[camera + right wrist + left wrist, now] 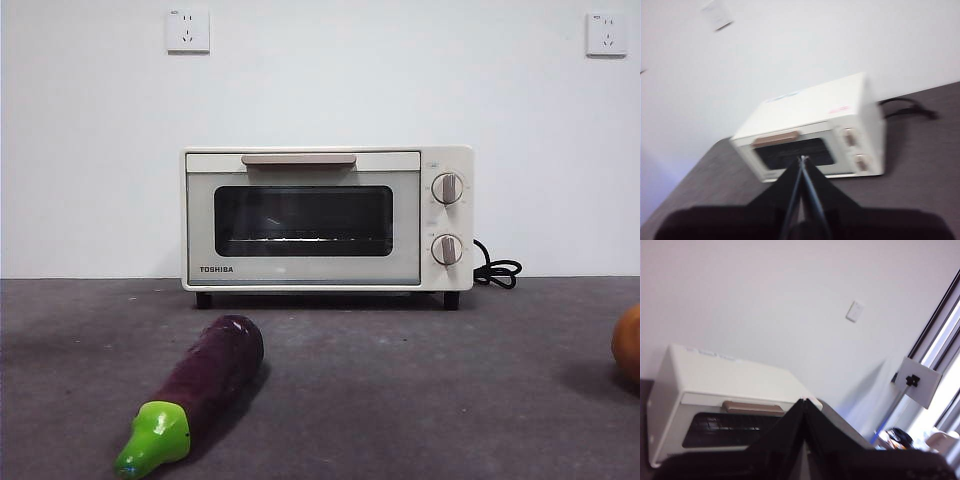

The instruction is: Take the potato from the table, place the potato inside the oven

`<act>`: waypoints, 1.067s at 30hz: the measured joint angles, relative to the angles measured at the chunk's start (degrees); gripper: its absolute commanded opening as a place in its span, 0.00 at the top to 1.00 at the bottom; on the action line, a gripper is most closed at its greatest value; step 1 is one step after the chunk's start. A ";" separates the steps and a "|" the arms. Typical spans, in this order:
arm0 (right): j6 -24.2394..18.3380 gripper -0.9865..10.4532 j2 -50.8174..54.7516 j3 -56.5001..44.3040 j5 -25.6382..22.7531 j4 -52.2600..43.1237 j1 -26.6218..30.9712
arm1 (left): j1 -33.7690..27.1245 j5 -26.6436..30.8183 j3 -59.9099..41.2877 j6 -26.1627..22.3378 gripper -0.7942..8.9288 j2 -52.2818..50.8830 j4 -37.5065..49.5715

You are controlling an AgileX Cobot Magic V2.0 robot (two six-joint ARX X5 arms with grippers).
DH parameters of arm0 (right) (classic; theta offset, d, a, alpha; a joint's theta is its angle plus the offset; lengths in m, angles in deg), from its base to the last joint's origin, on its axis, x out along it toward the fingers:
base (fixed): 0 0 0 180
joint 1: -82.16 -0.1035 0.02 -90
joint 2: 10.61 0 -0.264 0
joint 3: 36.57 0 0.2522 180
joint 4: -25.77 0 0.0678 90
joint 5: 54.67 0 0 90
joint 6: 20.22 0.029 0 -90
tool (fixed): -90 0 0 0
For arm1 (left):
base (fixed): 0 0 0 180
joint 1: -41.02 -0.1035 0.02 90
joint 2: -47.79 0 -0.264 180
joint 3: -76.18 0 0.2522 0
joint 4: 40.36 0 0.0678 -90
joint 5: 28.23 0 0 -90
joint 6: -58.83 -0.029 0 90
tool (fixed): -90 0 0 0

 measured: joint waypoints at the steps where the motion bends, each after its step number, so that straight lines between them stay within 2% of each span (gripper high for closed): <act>1: -0.13 0.92 -1.55 0.98 1.86 -0.02 0.00 | 0.00 -1.22 1.16 0.13 0.92 2.40 -0.02; 6: -0.33 0.92 -8.07 4.57 8.44 0.04 0.00 | 0.90 -8.26 8.35 0.48 0.92 15.72 -1.38; 10: -0.33 0.92 -12.28 6.62 10.78 2.01 0.00 | 3.30 -8.55 15.32 0.42 0.92 27.95 -5.77; 17: -0.33 0.92 -17.40 9.14 11.67 10.43 0.00 | 7.13 -8.52 28.37 -1.95 0.92 45.88 -9.73; 24: -0.33 0.92 -19.78 9.16 11.74 14.10 0.00 | 10.91 -6.67 42.60 -4.92 0.92 59.89 -15.50; 32: -0.26 0.92 -20.00 11.21 17.62 15.54 0.00 | 14.45 0.22 55.47 -9.40 0.92 69.68 -21.16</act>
